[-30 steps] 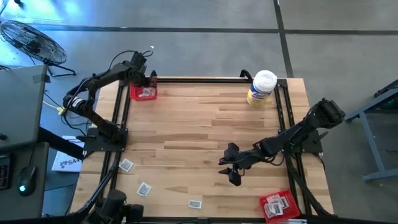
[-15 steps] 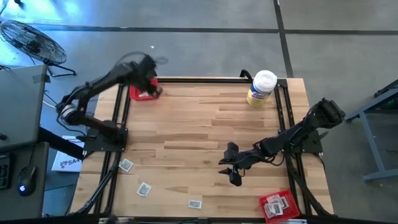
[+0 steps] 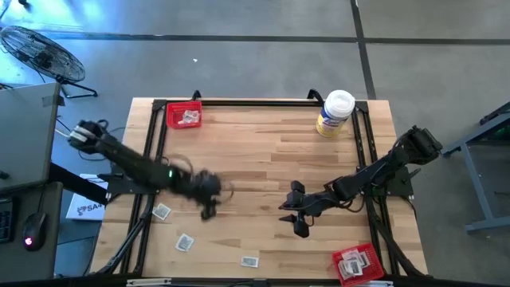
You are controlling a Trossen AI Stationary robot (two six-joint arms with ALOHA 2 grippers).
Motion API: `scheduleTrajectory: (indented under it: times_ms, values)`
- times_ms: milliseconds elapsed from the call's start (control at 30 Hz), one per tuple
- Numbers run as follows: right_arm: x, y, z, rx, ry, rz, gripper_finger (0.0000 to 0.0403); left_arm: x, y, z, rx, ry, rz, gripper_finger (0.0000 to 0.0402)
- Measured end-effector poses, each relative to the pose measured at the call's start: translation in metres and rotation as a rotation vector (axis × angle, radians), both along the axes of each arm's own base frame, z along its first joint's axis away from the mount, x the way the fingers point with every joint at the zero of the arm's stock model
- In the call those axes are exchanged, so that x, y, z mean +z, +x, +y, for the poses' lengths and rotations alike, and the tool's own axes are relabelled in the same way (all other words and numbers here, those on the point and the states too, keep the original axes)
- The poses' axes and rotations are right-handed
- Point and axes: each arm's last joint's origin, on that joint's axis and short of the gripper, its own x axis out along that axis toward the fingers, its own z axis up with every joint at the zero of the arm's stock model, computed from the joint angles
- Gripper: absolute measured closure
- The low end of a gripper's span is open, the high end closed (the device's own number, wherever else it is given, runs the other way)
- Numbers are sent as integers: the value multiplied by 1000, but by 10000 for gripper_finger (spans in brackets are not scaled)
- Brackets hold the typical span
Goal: Pick & Place First Aid Supplies
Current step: Put the white and orange ointment pack into the top red bin
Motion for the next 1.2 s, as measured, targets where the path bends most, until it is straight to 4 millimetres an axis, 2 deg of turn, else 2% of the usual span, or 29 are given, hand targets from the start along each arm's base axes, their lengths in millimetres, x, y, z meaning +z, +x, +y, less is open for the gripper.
scheduleTrajectory:
  times_ms: [100,200,367,500,667,767,933,1200]
  values:
    - [1,1,0,0,6,-9,217,-8,1,-45,-126,54,-126,248]
    - [2,1,0,-16,9,-18,217,-21,6,-79,-249,63,-229,248]
    - [2,1,0,-39,20,-26,217,-43,29,-114,-323,74,-316,248]
    - [2,1,0,-49,20,-27,217,-46,53,-149,-419,143,-321,248]
    - [2,-1,5,-44,9,-32,217,-50,71,-184,-467,213,-300,248]
    - [3,-4,11,-45,-3,-48,217,-60,76,-189,-443,282,-265,248]
    - [4,-10,23,-56,8,-65,217,-79,80,-191,-437,298,-238,248]
    - [5,-17,34,-79,13,-91,217,-90,87,-174,-358,387,-169,248]
